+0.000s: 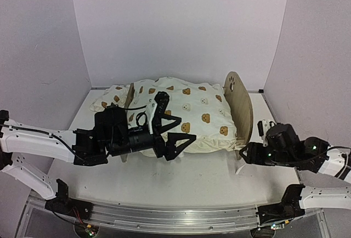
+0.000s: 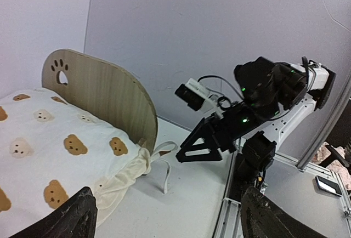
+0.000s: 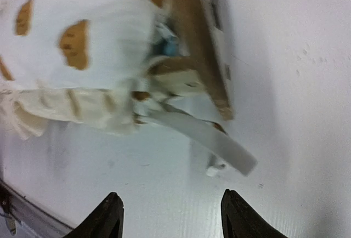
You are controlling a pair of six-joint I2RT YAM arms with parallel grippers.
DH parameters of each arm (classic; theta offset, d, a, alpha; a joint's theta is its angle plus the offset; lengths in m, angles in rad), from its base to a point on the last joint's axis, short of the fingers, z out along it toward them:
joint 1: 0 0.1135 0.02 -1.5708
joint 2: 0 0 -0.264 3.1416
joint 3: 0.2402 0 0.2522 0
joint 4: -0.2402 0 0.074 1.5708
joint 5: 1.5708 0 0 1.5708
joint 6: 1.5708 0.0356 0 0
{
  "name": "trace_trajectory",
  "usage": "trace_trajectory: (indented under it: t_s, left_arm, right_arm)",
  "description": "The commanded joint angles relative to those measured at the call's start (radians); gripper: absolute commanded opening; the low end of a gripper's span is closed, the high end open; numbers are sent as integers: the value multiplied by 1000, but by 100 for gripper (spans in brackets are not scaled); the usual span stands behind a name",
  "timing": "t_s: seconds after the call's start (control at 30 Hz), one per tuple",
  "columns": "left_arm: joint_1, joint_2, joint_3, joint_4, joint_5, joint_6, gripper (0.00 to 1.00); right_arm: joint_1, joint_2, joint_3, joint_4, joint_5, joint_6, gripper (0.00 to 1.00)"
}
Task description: Set up the pet bed
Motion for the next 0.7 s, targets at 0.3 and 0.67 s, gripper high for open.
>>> trace_trajectory:
  t_s: [0.3, 0.67]
  left_arm:
    - [-1, -114, -27, -21, -60, -45, 91]
    - [-1, -271, -138, -75, -163, -53, 93]
  right_arm:
    - [-32, 316, 183, 162, -10, -377, 71]
    - [-41, 113, -111, 160, -193, 24, 75]
